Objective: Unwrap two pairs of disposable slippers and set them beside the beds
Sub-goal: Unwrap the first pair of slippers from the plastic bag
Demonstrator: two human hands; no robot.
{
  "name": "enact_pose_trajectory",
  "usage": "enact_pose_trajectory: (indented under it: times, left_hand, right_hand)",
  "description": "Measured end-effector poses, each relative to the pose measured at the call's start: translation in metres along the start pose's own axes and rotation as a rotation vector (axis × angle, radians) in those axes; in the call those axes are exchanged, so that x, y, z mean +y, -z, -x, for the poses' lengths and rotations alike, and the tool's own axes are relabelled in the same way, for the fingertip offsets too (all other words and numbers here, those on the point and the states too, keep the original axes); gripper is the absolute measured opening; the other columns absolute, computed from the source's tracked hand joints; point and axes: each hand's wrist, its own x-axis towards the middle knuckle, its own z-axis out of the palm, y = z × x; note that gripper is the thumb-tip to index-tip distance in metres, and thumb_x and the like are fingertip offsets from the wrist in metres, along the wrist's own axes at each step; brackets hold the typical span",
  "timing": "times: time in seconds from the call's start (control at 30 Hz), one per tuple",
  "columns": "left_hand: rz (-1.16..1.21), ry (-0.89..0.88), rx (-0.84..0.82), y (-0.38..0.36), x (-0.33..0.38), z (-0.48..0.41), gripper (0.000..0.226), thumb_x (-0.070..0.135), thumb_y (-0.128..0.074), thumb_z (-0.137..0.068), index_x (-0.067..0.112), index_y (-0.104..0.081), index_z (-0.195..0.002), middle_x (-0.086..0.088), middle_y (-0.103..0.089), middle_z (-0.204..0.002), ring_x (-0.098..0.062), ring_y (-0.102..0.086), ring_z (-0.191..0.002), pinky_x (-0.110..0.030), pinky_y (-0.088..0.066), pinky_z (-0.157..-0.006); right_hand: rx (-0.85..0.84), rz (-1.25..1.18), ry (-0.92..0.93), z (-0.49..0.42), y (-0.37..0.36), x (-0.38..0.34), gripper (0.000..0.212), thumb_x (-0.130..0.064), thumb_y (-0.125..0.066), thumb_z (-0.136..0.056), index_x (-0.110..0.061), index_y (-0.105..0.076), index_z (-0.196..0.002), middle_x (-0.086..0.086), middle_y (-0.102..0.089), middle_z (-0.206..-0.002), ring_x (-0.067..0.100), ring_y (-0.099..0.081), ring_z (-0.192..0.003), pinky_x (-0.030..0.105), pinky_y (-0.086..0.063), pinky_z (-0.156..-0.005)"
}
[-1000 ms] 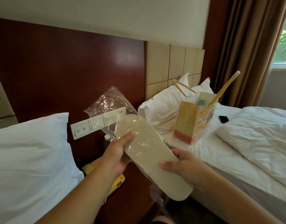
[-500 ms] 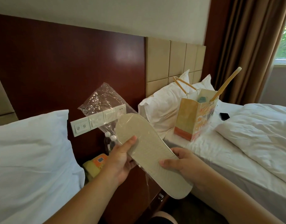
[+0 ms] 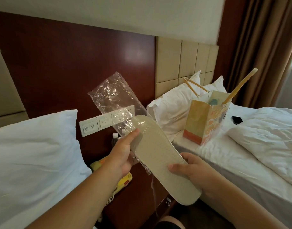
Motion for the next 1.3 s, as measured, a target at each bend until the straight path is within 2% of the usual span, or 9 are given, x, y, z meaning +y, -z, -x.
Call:
enact_pose_trajectory:
  times: [0.1, 0.27, 0.37, 0.47, 0.6, 0.83, 1.0, 1.13, 1.3]
  left_hand:
    - [0.013, 0.023, 0.022, 0.007, -0.009, 0.001, 0.047, 0.047, -0.079, -0.073, 0.018, -0.070, -0.109, -0.009, -0.075, -0.102, -0.029, -0.069, -0.097, -0.053, -0.057, -0.084]
    - [-0.005, -0.046, 0.103, 0.021, -0.004, -0.006, 0.031, 0.037, -0.071, -0.085, 0.018, -0.067, -0.109, -0.013, -0.075, -0.103, -0.032, -0.068, -0.098, -0.056, -0.051, -0.092]
    - [-0.030, -0.087, 0.136, 0.034, 0.001, -0.015, 0.026, 0.031, -0.068, -0.088, 0.021, -0.067, -0.112, -0.014, -0.072, -0.111, -0.028, -0.066, -0.093, -0.047, -0.056, -0.076]
    - [-0.033, -0.106, 0.197, 0.044, -0.003, -0.023, 0.029, 0.019, -0.068, -0.090, 0.023, -0.063, -0.118, -0.007, -0.075, -0.101, -0.022, -0.071, -0.083, -0.036, -0.057, -0.060]
    - [-0.087, -0.116, 0.231, 0.058, -0.011, -0.036, 0.031, 0.012, -0.065, -0.091, 0.024, -0.059, -0.119, -0.005, -0.077, -0.099, -0.022, -0.074, -0.083, -0.038, -0.058, -0.064]
    - [-0.384, -0.194, 0.271, 0.078, -0.016, -0.051, 0.021, 0.017, -0.067, -0.090, 0.031, -0.062, -0.104, -0.001, -0.076, -0.097, -0.017, -0.075, -0.081, -0.035, -0.058, -0.059]
    - [-0.604, -0.040, 0.191, 0.090, -0.041, -0.060, 0.018, 0.016, -0.066, -0.091, 0.031, -0.066, -0.099, -0.001, -0.068, -0.106, -0.018, -0.073, -0.084, -0.034, -0.058, -0.058]
    - [-0.675, 0.076, 0.216, 0.105, -0.070, -0.063, 0.018, 0.014, -0.065, -0.090, 0.028, -0.065, -0.101, -0.006, -0.066, -0.106, -0.020, -0.072, -0.084, -0.032, -0.058, -0.055]
    - [-0.820, 0.257, 0.249, 0.127, -0.101, -0.062, 0.025, 0.008, -0.066, -0.082, 0.026, -0.066, -0.100, -0.016, -0.065, -0.105, -0.034, -0.068, -0.093, -0.047, -0.062, -0.070]
  right_hand:
    - [-0.003, -0.018, -0.002, -0.001, -0.004, 0.000, 0.039, -0.044, -0.091, -0.058, -0.039, -0.072, -0.091, 0.003, -0.079, -0.097, 0.028, -0.077, -0.086, 0.047, -0.062, -0.074]
    - [-0.027, 0.017, -0.028, 0.002, -0.002, 0.001, 0.038, -0.045, -0.090, -0.059, -0.039, -0.071, -0.091, 0.000, -0.079, -0.096, 0.025, -0.078, -0.083, 0.037, -0.061, -0.066]
    - [-0.004, 0.040, -0.040, 0.006, 0.004, 0.003, 0.033, -0.045, -0.090, -0.059, -0.042, -0.072, -0.086, -0.003, -0.079, -0.093, 0.022, -0.078, -0.081, 0.036, -0.062, -0.064]
    - [-0.012, 0.065, -0.041, 0.012, 0.013, 0.005, 0.038, -0.048, -0.088, -0.059, -0.042, -0.070, -0.092, -0.005, -0.079, -0.091, 0.020, -0.078, -0.079, 0.031, -0.061, -0.059]
    - [0.015, 0.056, -0.001, 0.019, 0.024, 0.010, 0.059, -0.047, -0.088, -0.057, -0.027, -0.068, -0.109, 0.003, -0.079, -0.094, 0.026, -0.077, -0.081, 0.037, -0.061, -0.062]
    - [0.085, -0.057, 0.003, 0.025, 0.037, 0.018, 0.055, -0.044, -0.088, -0.065, -0.023, -0.068, -0.112, 0.006, -0.079, -0.098, 0.029, -0.077, -0.085, 0.042, -0.062, -0.067]
    - [0.111, -0.086, -0.010, 0.023, 0.037, 0.028, 0.056, -0.047, -0.088, -0.063, -0.028, -0.069, -0.112, 0.004, -0.078, -0.103, 0.030, -0.076, -0.090, 0.054, -0.061, -0.079]
    - [0.124, -0.099, -0.035, 0.019, 0.038, 0.037, 0.043, -0.048, -0.089, -0.062, -0.034, -0.072, -0.099, 0.002, -0.078, -0.102, 0.027, -0.077, -0.087, 0.044, -0.062, -0.070]
    - [0.125, -0.114, -0.062, 0.012, 0.038, 0.046, 0.033, -0.044, -0.087, -0.068, -0.037, -0.074, -0.097, 0.002, -0.079, -0.101, 0.027, -0.077, -0.086, 0.037, -0.061, -0.064]
